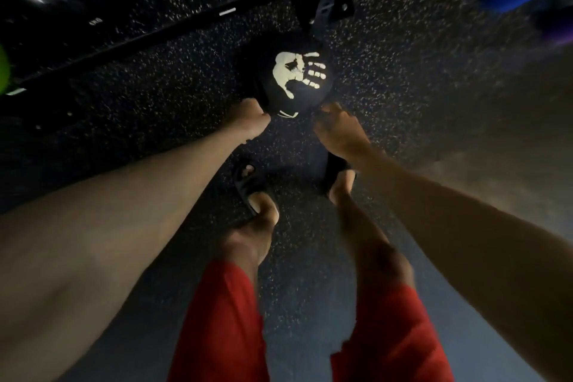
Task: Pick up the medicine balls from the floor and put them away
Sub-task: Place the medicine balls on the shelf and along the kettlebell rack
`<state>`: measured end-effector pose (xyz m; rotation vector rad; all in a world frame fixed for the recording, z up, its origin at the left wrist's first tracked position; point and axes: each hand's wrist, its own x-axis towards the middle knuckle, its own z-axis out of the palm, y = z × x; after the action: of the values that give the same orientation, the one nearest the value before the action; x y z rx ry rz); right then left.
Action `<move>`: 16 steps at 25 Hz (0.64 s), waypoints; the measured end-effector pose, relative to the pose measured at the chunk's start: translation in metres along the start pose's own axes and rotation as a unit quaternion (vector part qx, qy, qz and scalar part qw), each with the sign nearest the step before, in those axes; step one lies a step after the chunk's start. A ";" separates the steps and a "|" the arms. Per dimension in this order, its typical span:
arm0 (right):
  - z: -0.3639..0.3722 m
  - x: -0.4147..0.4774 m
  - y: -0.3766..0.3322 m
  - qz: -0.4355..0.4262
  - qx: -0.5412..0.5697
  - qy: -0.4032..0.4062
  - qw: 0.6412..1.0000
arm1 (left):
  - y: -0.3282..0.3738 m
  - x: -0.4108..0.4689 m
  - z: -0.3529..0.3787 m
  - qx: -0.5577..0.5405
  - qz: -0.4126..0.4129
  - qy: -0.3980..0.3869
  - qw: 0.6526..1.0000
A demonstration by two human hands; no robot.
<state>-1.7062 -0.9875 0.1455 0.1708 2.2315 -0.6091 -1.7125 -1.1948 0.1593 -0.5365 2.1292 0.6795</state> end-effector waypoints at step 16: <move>0.011 0.324 0.064 0.041 0.290 0.062 0.954 | 0.006 0.252 0.096 -0.474 -0.109 0.046 0.873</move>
<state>-1.8964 -0.9600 -0.1230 0.6088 2.0889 -1.2252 -1.8053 -1.1651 -0.0921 -1.3211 1.6519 1.5867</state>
